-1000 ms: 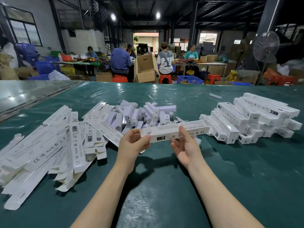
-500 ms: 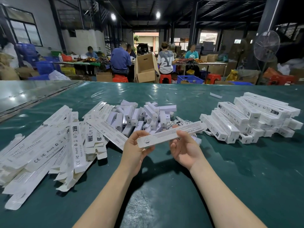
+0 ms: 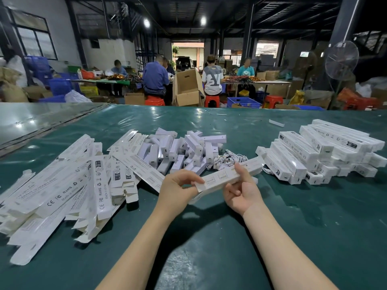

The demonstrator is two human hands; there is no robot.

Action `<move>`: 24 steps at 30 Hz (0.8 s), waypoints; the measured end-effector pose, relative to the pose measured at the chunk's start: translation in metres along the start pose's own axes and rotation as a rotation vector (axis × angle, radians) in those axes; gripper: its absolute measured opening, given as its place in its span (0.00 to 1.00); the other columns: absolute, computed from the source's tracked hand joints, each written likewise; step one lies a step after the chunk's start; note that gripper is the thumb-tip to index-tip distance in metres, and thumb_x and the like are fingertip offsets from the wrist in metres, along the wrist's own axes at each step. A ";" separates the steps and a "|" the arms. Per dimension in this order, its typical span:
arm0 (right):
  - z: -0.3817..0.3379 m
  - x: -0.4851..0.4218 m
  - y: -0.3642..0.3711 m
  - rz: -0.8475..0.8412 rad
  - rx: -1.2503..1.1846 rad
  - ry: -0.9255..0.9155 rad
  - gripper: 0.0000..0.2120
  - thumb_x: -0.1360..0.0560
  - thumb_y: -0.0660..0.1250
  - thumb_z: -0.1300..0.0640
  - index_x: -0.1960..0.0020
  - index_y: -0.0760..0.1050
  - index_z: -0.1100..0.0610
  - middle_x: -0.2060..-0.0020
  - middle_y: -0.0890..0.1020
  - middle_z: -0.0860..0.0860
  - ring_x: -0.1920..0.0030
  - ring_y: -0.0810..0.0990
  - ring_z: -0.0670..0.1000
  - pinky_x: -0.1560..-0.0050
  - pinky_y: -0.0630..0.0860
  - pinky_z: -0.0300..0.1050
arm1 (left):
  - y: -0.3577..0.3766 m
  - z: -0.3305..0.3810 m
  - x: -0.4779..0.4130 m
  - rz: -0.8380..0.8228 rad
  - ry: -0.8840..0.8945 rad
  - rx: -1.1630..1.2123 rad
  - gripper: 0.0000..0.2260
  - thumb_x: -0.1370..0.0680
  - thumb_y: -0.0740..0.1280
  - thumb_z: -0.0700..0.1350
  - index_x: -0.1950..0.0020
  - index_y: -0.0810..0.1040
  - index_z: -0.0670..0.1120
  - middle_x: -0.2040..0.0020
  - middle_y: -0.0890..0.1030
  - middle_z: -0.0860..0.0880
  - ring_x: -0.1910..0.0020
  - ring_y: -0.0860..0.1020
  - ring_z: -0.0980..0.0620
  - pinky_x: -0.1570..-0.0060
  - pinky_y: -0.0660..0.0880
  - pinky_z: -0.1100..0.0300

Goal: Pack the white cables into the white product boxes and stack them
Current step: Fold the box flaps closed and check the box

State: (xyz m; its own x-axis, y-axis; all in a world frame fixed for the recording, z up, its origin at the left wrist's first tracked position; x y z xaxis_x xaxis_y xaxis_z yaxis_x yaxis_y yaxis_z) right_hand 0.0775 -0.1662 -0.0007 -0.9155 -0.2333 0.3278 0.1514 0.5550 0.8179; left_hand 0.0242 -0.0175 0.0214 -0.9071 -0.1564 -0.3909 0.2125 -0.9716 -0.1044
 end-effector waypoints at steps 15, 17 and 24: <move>0.000 0.002 0.009 -0.331 -0.080 -0.072 0.26 0.68 0.83 0.66 0.72 0.79 0.61 0.69 0.83 0.57 0.73 0.81 0.51 0.74 0.77 0.38 | 0.002 -0.012 -0.004 -0.076 -0.319 0.647 0.03 0.31 0.66 0.37 0.61 0.73 0.43 0.59 0.83 0.45 0.60 0.79 0.50 0.64 0.80 0.55; 0.001 0.002 0.008 -0.335 -0.091 -0.087 0.26 0.69 0.83 0.63 0.72 0.80 0.60 0.69 0.83 0.55 0.72 0.82 0.50 0.74 0.78 0.40 | 0.001 -0.013 -0.005 -0.019 -0.316 0.606 0.07 0.26 0.65 0.33 0.63 0.73 0.43 0.60 0.82 0.45 0.61 0.78 0.49 0.66 0.80 0.57; 0.001 0.001 0.004 -0.181 -0.007 -0.147 0.11 0.43 0.76 0.58 0.64 0.77 0.58 0.71 0.83 0.52 0.70 0.83 0.51 0.73 0.79 0.44 | 0.000 -0.014 -0.005 0.037 -0.288 0.472 0.08 0.25 0.64 0.31 0.63 0.74 0.42 0.62 0.77 0.44 0.68 0.77 0.57 0.67 0.78 0.62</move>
State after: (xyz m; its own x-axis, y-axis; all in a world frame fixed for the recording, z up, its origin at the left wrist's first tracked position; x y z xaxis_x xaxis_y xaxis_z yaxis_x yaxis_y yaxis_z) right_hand 0.0771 -0.1635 0.0027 -0.9724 -0.2093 0.1029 -0.0186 0.5093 0.8604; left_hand 0.0337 -0.0142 0.0104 -0.9790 -0.1694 -0.1136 0.1199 -0.9286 0.3513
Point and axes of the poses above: each hand's wrist, its own x-axis away from the middle knuckle, its own y-axis out of the palm, z = x × y, the point moved 3 cm from there along -x, towards the middle knuckle
